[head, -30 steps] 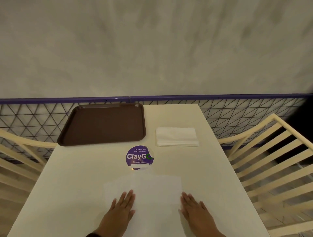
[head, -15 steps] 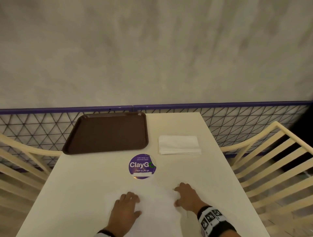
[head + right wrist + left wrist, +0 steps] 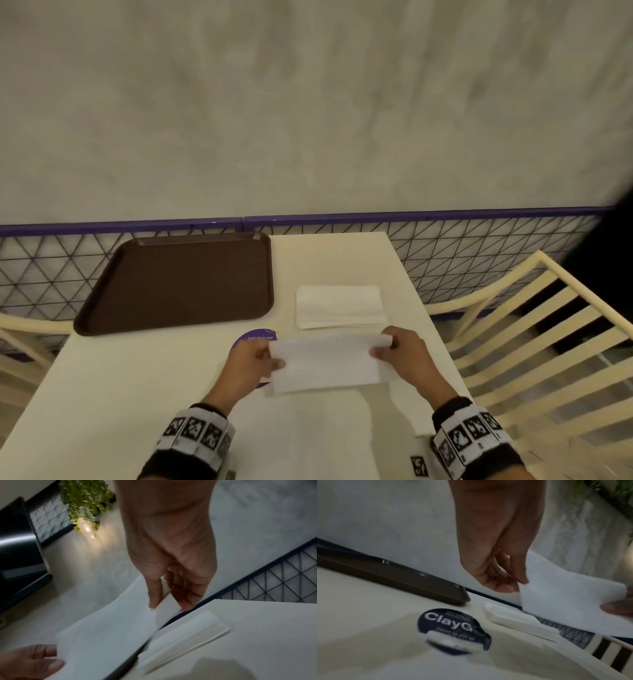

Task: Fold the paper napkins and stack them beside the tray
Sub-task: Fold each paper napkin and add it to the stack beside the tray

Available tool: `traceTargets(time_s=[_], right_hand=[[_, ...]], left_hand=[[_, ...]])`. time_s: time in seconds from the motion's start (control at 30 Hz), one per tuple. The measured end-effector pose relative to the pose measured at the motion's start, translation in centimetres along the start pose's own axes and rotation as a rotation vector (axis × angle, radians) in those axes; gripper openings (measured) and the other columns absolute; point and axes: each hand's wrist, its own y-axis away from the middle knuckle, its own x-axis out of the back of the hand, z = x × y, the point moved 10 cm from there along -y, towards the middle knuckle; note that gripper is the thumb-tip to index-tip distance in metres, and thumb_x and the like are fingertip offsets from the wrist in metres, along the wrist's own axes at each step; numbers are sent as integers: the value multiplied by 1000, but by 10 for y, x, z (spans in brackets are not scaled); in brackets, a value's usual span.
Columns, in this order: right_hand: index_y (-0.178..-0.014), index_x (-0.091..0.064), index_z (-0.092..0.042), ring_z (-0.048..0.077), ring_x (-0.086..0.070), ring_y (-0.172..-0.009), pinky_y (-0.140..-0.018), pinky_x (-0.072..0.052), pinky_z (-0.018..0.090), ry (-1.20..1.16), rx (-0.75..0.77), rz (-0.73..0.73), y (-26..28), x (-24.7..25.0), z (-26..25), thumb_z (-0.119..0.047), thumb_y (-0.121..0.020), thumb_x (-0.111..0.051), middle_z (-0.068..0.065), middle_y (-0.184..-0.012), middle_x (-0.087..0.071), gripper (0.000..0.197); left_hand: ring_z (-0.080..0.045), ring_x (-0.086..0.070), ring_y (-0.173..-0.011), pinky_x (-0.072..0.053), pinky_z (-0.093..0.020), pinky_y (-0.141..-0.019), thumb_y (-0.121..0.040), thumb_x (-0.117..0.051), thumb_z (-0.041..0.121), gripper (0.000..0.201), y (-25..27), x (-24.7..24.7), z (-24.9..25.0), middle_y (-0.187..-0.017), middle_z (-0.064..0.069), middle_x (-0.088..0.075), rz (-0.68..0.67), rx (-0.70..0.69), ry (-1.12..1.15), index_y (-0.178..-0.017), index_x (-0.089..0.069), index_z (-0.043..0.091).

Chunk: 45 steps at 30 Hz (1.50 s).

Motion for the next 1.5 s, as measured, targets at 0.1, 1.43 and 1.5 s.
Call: traceTargets(time_s=[0.1,1.43,1.5], right_hand=[[-84,-66,-1,29,-62,-77,-70,-49,36,-148,-119,24,-44,11,23,-12,-74,-75,15,-85,-68,17],[-86,-52,-59,9,-49,-95,-88,-35,19,105,146,-171,45,-107,14,-10,-81,-65,-19,-99,-48,51],[-97,-46,-63,6,-44,-101,-91,-31,15,197,264,-228,64,-131,-10,-15,-81,-64,-22,-107,-46,54]], left_hand=[[-8,-55,-42,-44,-17,-44,-76,-64,-14,23,-36,8,18,-58,-9,-57,148,33,176,-83,-52,4],[-16,-38,-113,-37,-28,-91,-69,-72,28,72,52,38,-115,-112,10,-42,-102,148,-838,-130,-34,29],[-15,-38,-121,-30,-29,-98,-75,-68,29,69,60,33,-106,-120,7,-48,-145,129,-908,-134,-32,27]])
